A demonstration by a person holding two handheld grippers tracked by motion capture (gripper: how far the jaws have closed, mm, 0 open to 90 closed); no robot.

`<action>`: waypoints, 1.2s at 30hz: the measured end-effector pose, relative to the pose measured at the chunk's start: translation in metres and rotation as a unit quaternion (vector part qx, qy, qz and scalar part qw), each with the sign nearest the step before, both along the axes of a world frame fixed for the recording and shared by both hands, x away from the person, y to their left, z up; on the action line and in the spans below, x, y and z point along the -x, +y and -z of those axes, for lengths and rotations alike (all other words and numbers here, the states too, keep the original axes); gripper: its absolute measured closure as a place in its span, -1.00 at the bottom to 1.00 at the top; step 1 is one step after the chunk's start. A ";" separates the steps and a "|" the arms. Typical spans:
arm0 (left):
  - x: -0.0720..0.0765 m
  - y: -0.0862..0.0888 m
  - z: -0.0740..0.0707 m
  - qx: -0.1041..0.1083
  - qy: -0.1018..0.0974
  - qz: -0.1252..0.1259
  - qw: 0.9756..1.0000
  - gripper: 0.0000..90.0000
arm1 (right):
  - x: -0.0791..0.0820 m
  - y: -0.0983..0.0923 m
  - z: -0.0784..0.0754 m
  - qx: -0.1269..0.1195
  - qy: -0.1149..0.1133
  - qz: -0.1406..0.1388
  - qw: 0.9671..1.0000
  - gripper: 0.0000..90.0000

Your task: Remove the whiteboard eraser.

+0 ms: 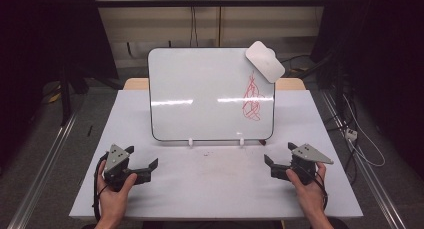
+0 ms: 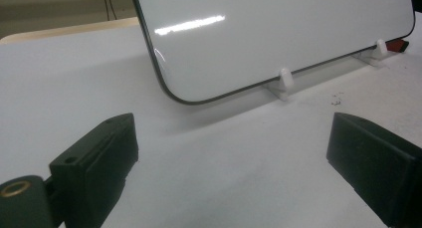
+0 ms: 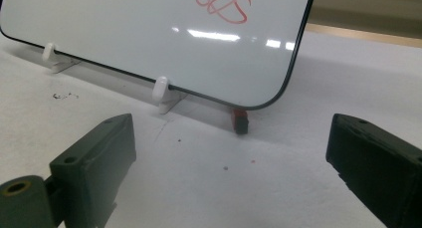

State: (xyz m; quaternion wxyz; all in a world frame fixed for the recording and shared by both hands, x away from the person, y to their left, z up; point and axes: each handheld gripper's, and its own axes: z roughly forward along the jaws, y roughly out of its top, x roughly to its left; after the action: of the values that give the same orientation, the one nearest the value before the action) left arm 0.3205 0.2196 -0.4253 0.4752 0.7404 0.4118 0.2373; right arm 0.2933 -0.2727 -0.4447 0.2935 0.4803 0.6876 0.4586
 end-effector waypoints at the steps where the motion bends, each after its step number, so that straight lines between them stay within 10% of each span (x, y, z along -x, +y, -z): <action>1: 0.000 0.000 0.000 -0.002 0.000 0.000 1.000 -0.87 | 0.000 0.000 0.000 -0.002 0.000 0.001 1.000 -0.88; 20: -0.004 0.004 0.001 -0.001 0.006 -0.008 1.000 -0.87 | -0.006 -0.004 -0.004 -0.001 -0.008 0.001 1.000 -0.90; 36: -0.009 0.006 0.003 0.004 0.011 0.003 1.000 -0.87 | -0.046 0.006 -0.036 0.019 -0.031 -0.015 0.999 -0.87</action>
State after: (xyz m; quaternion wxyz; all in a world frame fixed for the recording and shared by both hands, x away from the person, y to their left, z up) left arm 0.3299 0.2260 -0.4287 0.4743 0.7421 0.4161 0.2260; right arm 0.3393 -0.2666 -0.4091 0.3165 0.4499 0.6939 0.4646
